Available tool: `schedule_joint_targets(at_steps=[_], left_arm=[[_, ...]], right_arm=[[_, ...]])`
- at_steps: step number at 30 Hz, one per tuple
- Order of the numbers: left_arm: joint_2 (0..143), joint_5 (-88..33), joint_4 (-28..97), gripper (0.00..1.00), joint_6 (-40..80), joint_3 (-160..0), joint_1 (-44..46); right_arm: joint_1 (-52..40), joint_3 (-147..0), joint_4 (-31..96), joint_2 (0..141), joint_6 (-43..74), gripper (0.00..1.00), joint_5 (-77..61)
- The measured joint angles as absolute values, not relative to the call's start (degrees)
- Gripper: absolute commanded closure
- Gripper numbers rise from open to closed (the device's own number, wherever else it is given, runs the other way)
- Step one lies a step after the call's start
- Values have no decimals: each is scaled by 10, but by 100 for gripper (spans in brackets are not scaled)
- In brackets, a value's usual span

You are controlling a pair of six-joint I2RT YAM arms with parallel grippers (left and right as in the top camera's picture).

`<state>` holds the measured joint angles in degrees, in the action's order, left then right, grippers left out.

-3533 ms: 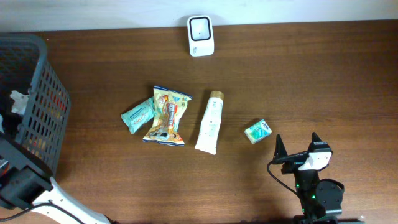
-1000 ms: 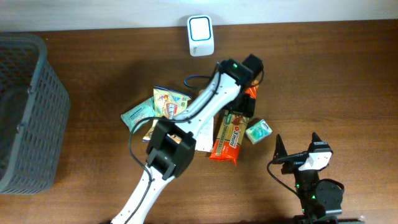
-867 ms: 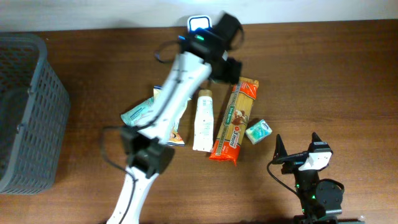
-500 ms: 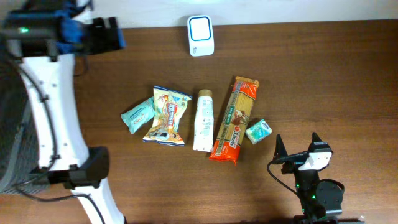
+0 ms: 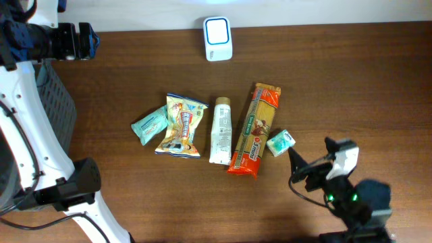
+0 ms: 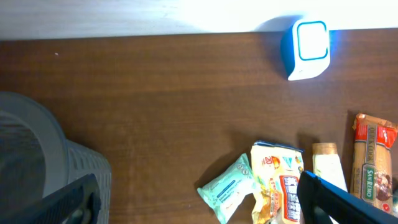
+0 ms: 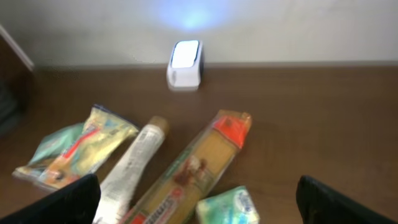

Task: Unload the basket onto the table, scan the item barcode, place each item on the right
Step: 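Reach the right gripper to the green tissue pack and grasp it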

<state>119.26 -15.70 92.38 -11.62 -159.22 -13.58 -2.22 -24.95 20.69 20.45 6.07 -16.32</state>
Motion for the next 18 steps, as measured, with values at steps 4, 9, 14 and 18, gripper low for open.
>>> schedule_joint_targets(at_steps=[4, 9, 14, 18], left_arm=[[1193, -159, 923, 1, -116, -1592, -136], [1192, -159, 924, 1, -116, -1592, -136], [1192, -159, 923, 1, -116, -1592, -136], [1192, -159, 924, 1, -116, -1592, -136]], right_arm=[[-22, -445, 363, 418, 61, 2, -197], [-22, -503, 394, 608, 61, 35, -236], [-22, -505, 393, 797, 63, 96, -287], [-23, -505, 399, 864, 63, 96, -333]])
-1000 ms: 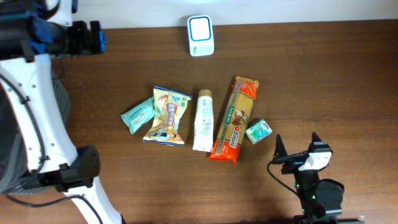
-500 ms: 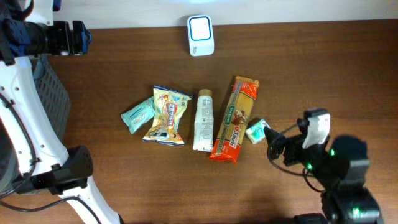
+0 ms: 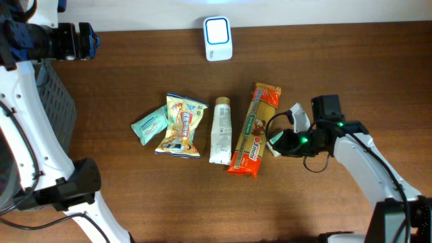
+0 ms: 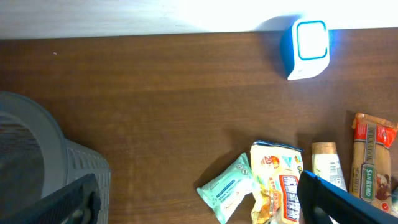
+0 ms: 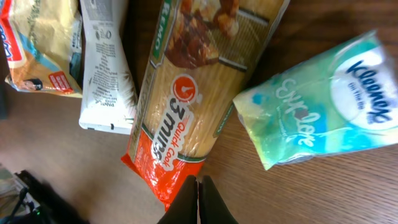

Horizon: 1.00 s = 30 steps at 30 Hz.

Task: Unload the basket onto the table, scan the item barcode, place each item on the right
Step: 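Reach the right gripper to the green tissue pack and grasp it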

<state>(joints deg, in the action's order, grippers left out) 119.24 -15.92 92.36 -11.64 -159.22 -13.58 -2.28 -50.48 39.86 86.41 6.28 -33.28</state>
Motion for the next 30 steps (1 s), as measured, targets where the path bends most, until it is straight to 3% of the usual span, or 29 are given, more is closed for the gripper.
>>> schedule_joint_targets(at_steps=[5, 8, 16, 19, 21, 30], left_arm=[[1192, -159, 923, 1, -116, -1592, -136], [1192, -159, 924, 1, -116, -1592, -136], [1193, -159, 923, 1, -116, -1592, -136], [1192, -159, 924, 1, -116, -1592, -136], [1192, -159, 924, 1, -116, -1592, -136], [1192, -159, 924, 1, -116, -1592, -136]], right_arm=[[-60, -505, 396, 920, 64, 92, -324], [-66, -505, 396, 950, 100, 81, -236], [18, -506, 301, 950, 148, 78, -120], [25, -538, 329, 950, 148, 59, -132], [25, -579, 349, 950, 148, 54, -151], [21, -606, 348, 981, 194, 58, -203]])
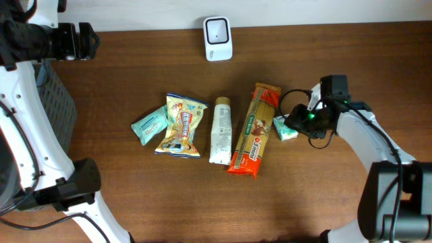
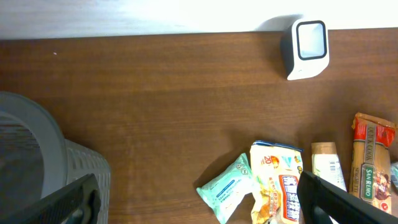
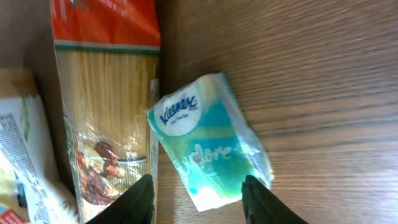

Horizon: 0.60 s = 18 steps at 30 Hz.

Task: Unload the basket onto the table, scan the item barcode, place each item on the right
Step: 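Reach the right gripper to the green tissue pack and grasp it, then lift the tissue pack with the right gripper and hold it over the scanner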

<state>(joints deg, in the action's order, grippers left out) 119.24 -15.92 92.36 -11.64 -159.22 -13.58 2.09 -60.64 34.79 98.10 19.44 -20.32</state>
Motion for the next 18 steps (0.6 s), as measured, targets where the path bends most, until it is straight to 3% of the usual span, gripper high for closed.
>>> schedule_joint_targets(at_steps=[3, 7, 13, 16, 18], left_arm=[[1192, -159, 924, 1, -116, -1592, -136], [1192, -159, 924, 1, -116, -1592, -136], [1192, -159, 924, 1, -116, -1592, -136], [1192, -159, 923, 1, -116, -1592, -136], [1192, -159, 924, 1, -116, -1592, -136]], right_arm=[[-20, -606, 343, 988, 174, 64, -185], [-42, -606, 345, 988, 152, 64, -132], [53, -606, 347, 991, 54, 64, -184], [58, -606, 344, 1017, 11, 64, -213], [58, -606, 336, 1051, -7, 76, -237]])
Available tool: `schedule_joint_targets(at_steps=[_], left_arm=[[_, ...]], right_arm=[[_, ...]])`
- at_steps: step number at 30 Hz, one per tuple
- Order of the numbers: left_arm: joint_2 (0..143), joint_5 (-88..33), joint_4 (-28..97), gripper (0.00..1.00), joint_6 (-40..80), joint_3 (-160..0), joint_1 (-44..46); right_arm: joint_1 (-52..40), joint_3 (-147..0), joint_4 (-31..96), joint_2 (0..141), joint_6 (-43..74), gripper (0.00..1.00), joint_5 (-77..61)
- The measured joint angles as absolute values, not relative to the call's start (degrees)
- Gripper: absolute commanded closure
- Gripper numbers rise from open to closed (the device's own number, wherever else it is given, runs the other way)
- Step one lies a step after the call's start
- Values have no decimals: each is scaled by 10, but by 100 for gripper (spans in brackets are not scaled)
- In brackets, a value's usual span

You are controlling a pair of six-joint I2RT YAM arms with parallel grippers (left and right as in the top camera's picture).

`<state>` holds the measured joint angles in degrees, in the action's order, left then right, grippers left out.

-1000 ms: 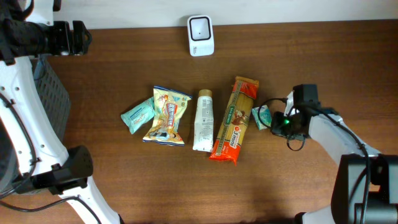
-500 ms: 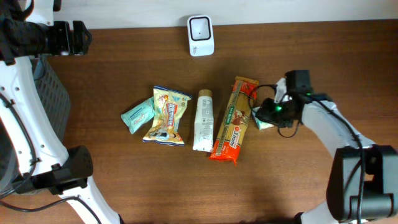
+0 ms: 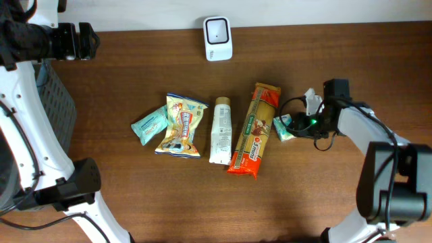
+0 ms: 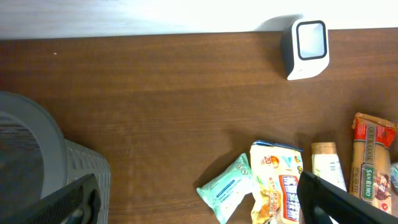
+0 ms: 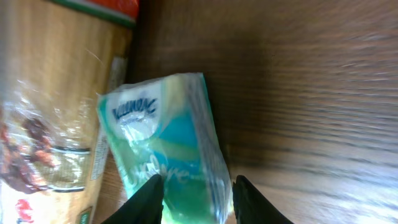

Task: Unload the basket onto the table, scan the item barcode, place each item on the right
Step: 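Lift the tissue pack with the right gripper and hold it over the scanner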

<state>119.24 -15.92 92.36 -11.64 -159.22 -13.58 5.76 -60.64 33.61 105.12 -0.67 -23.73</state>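
Note:
A teal Kleenex tissue pack (image 3: 282, 127) (image 5: 165, 149) lies on the table against the right side of the pasta packet (image 3: 255, 129) (image 5: 56, 93). My right gripper (image 3: 297, 125) (image 5: 198, 198) reaches in from the right. Its fingers (image 5: 151, 198) press both sides of the pack, which fills the gap. The white scanner (image 3: 217, 30) (image 4: 306, 48) stands at the table's far edge, its window dark. Far off at the back left, my left gripper (image 3: 84, 40) (image 4: 199, 208) hangs wide open and holds nothing.
Left of the pasta lie a white tube (image 3: 220, 130), a yellow snack bag (image 3: 181, 125) and a green wipes pack (image 3: 150, 124). A grey basket (image 3: 57, 115) (image 4: 43, 155) stands off the table's left side.
My right gripper has moved onto the tissue pack, which was ahead of its fingertips and is now between them. The fingers stand closer together. The left arm has not moved.
My right gripper first stood wide open near the table's front right, with the scanner window lit. Then it was shut, low over the pasta and tissue pack. Later it was part open beside the pack, which lay farther back, and the scanner was dark. Now it grips the pack.

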Motion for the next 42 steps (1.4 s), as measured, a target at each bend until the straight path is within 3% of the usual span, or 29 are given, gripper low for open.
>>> schedule_joint_targets(at_steps=[2, 9, 13, 16, 21, 26, 31, 36, 42], left_arm=[[1192, -159, 924, 1, -116, -1592, -136], [1192, -159, 924, 1, -116, -1592, -136], [1192, -159, 924, 1, -116, -1592, -136], [1192, -159, 924, 1, -116, -1592, -136], [1192, -161, 924, 1, -118, -1592, -136], [1192, -161, 923, 1, -120, -1592, -136], [1192, -161, 923, 1, -120, -1592, -136], [1192, -161, 924, 1, -120, -1592, -136], [1192, -161, 924, 1, -120, -1592, -136]], right_arm=[[58, -607, 333, 1063, -13, 96, -253], [74, -610, 351, 1066, 5, 96, -353], [128, -610, 377, 986, 12, 96, -539], [146, -619, 292, 944, 46, 96, -694], [122, -618, -26, 944, 307, 96, -827], [112, -616, -302, 945, 665, 96, -821], [102, -616, -500, 944, 990, 96, -771], [100, -616, -609, 945, 1105, 96, -738], [54, -616, -625, 945, 1076, 96, -716]])
